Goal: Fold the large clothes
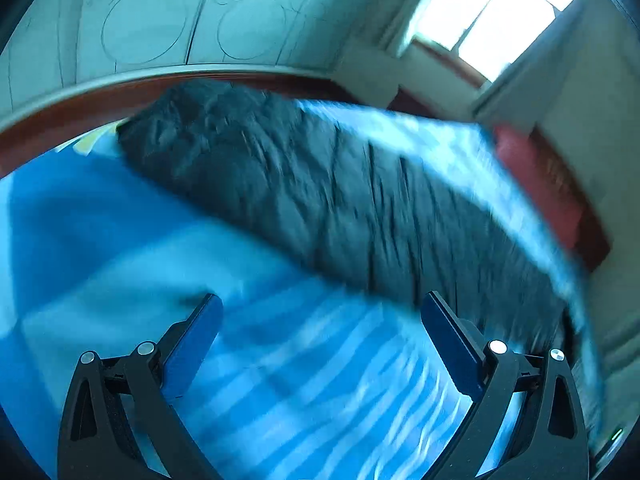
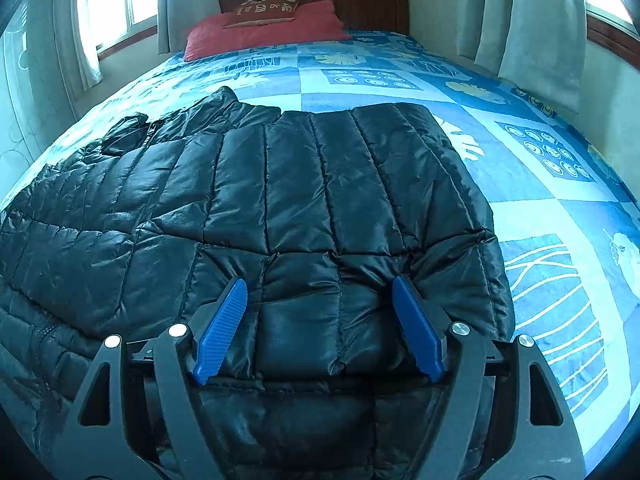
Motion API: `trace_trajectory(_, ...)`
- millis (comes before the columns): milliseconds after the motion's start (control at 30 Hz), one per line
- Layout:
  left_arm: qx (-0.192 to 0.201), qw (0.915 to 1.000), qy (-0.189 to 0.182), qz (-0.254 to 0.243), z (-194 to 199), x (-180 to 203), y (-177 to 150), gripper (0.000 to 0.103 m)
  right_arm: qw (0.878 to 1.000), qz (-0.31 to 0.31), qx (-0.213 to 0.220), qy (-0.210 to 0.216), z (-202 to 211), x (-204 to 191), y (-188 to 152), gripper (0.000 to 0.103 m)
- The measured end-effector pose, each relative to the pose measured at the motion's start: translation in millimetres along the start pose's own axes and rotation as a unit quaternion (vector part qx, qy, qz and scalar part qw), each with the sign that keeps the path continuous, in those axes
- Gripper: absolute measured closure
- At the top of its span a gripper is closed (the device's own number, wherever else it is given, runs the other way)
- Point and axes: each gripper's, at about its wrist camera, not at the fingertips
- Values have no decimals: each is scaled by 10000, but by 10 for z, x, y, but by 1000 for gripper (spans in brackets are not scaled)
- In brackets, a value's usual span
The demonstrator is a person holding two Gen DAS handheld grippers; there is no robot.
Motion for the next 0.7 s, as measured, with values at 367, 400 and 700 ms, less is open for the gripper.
trace_trajectory(367, 879, 9909, -192, 1004, -155, -397, 590, 7, 9999, 68, 31, -76, 4, -20, 5, 27)
trace_trajectory(400, 940, 9895, -94, 1099, -126, -422, 603, 22, 9999, 74, 36, -83, 4, -21, 6, 27)
trace_trajectory(700, 1032, 9849, 32, 1391, -128, -539, 753, 93, 9999, 82, 45, -94, 13, -22, 5, 27)
Point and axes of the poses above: each gripper's, at about its wrist camera, not at the fingertips, and z roughly against the way its jaws point, x to its right, y to its top, and after that the axes turned 10 degrees about -y, right-handed
